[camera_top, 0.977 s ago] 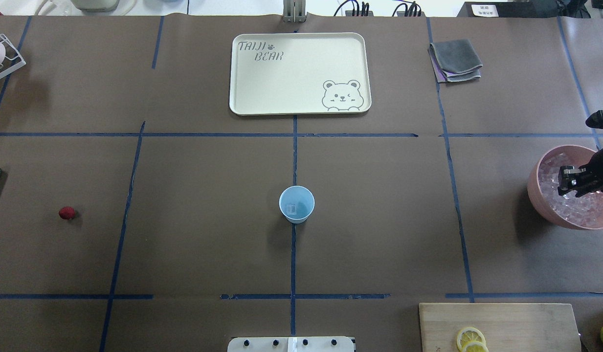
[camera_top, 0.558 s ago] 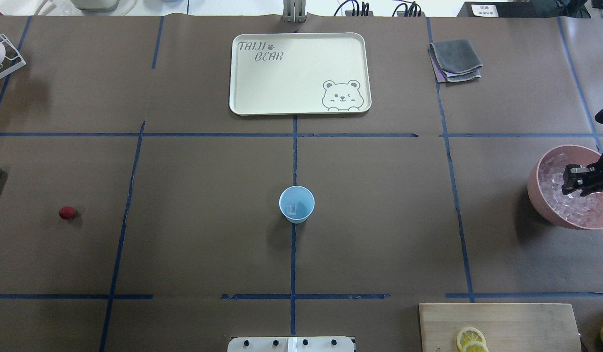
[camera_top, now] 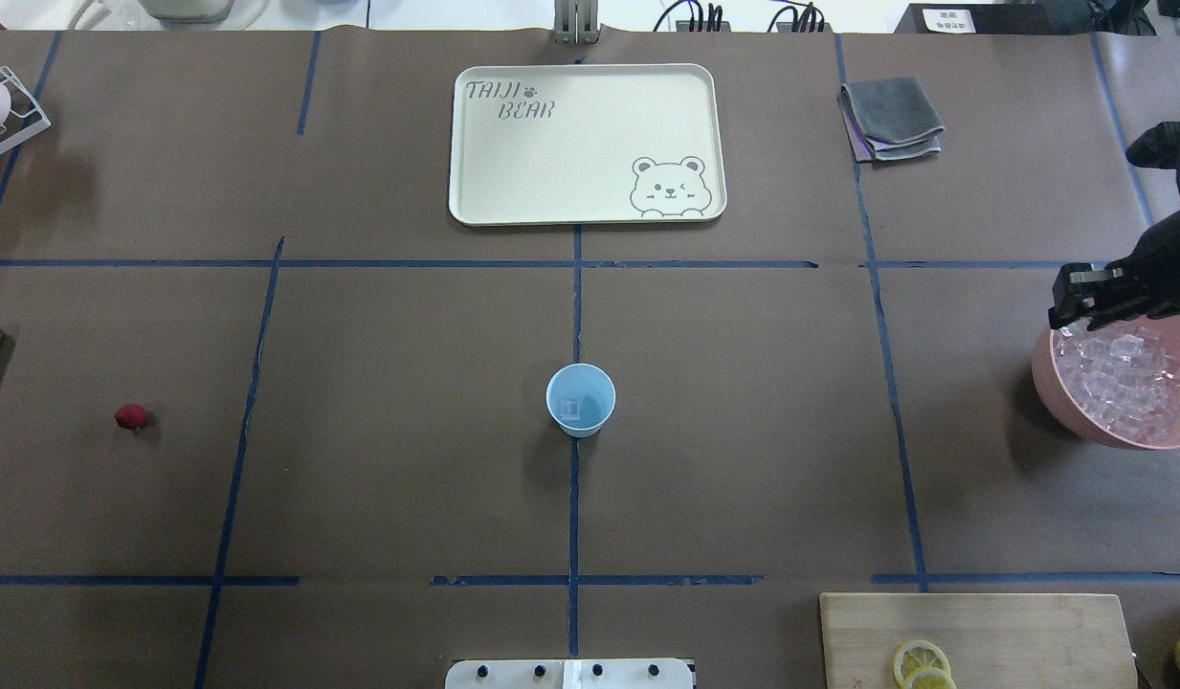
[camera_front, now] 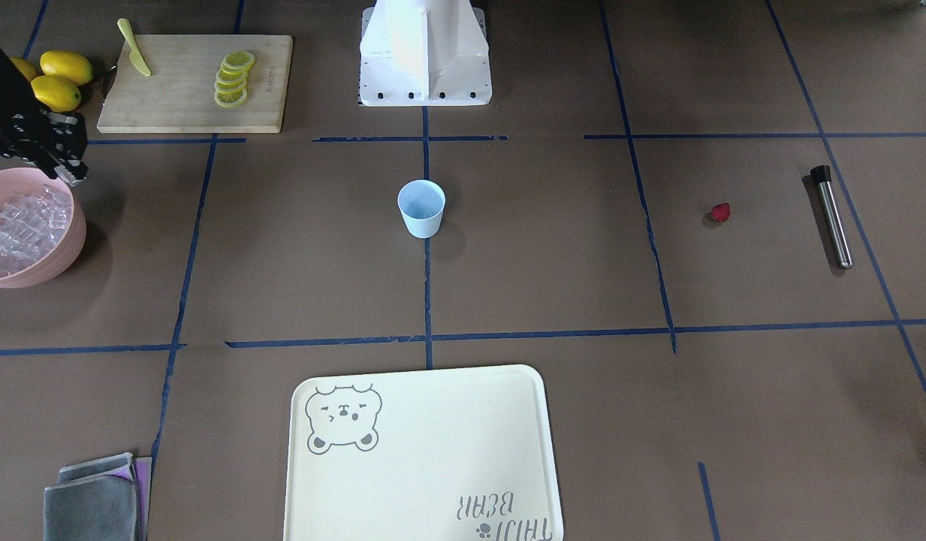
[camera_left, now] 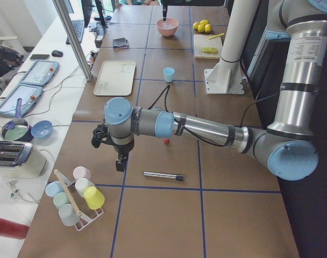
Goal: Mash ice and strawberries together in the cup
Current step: 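Carry the ice cube with the right gripper over the light-blue cup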
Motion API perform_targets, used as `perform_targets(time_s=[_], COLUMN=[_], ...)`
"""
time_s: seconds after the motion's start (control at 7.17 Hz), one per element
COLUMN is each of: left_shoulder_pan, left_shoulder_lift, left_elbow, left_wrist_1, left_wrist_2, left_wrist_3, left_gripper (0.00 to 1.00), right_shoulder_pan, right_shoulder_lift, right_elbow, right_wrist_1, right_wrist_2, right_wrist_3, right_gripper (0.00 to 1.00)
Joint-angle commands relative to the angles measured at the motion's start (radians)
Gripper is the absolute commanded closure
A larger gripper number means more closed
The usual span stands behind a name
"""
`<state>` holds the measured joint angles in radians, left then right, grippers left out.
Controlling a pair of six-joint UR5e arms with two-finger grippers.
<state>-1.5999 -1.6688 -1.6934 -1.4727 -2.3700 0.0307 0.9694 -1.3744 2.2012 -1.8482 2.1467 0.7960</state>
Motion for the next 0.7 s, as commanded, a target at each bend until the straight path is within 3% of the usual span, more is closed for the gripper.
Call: perform_targets(time_s=[0.0,0.28,0.56], left_shoulder_pan=[0.000,0.001,0.001], left_shoulder_lift=[0.000,-0.002,-0.002], left_elbow=[0.003,0.017,0.015], left_wrist_1=[0.000,-0.001,0.000], left_wrist_2=[0.000,0.002,0.002], left_wrist_3=[0.000,0.000,0.000], left_gripper=[0.00,0.00,0.00], right_shoulder_pan=[-0.133,-0.277,-0.421], right_shoulder_lift=[0.313,0.507,0.610], right_elbow=[-0.075,-0.217,-0.381], right_wrist_1=[-0.205,-0.204,-0.044], right_wrist_2=[-0.049,-0.140,-0.224], right_wrist_3=[0.090,0.265,0.435], right_gripper=[1.00,1.00,1.00])
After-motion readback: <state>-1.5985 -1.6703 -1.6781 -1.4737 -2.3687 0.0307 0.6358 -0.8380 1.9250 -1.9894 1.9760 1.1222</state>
